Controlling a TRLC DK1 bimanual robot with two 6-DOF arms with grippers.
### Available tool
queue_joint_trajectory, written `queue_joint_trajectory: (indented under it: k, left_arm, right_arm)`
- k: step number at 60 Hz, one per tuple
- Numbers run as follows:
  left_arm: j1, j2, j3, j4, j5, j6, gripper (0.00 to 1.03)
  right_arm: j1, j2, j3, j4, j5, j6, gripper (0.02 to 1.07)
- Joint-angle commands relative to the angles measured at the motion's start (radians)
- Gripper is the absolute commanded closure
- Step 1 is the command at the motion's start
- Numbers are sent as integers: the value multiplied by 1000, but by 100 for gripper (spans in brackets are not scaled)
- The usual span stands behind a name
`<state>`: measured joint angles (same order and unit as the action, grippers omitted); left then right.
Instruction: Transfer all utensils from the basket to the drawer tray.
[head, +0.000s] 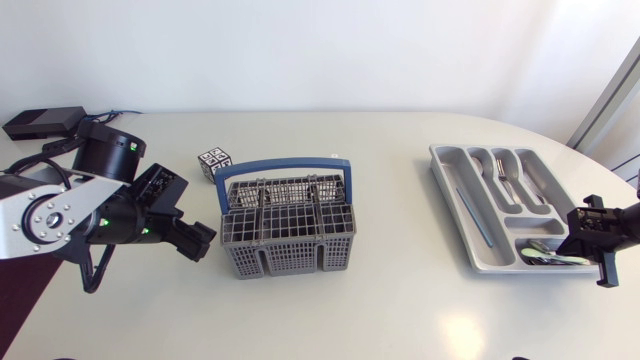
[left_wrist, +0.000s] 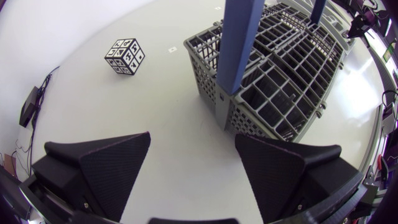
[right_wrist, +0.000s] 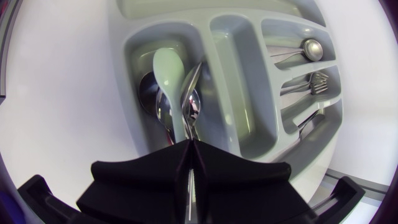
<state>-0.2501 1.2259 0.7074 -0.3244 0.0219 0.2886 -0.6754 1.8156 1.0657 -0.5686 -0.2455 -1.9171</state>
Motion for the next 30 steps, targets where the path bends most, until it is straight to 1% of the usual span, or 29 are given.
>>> queue_joint_trajectory:
  k: [1, 4, 6, 7, 8, 9, 11, 12, 14, 15, 20, 24, 28, 30]
  left_arm:
    - [-3, 3, 3, -10, 4, -6, 7]
    - [-3, 4, 1, -8, 4, -6, 7]
    - [-3, 4, 1, -8, 4, -6, 7]
    - [-3, 4, 3, -8, 4, -6, 7]
    - [-3, 4, 3, -8, 4, -6, 7]
    - [-3, 6, 4, -8, 4, -6, 7]
    - [-3, 6, 6, -8, 4, -6, 7]
    - [-3, 6, 6, -8, 4, -6, 7]
    - [-3, 6, 6, -8, 4, -5, 7]
    - [-2, 6, 9, -8, 4, -5, 7]
    - [-2, 6, 9, -8, 4, -6, 7]
    - [-3, 6, 9, -8, 4, -5, 7]
    - [-3, 6, 9, -8, 4, -5, 7]
    - [-2, 4, 9, -8, 4, -5, 7]
  right_arm:
    - [5, -10, -38, 38, -9, -39, 102]
    - [5, -2, -42, 61, -6, -39, 100]
    - [2, 1, -44, 72, -6, -39, 93]
    - [0, 1, -46, 76, -6, -42, 86]
    - [-3, 1, -46, 81, -6, -43, 82]
    - [-6, 1, -47, 87, -8, -45, 72]
    - [-9, -1, -47, 99, -9, -45, 55]
    - [-10, -4, -49, 111, -11, -43, 45]
    - [-16, -9, -52, 131, -12, -42, 36]
    - [-19, -12, -53, 141, -14, -42, 34]
    - [-30, -33, -56, 148, -20, -45, 34]
    - [-44, -62, -59, 151, -38, -45, 28]
    - [-53, -96, -59, 138, -57, -45, 28]
    - [-55, -118, -59, 119, -72, -42, 26]
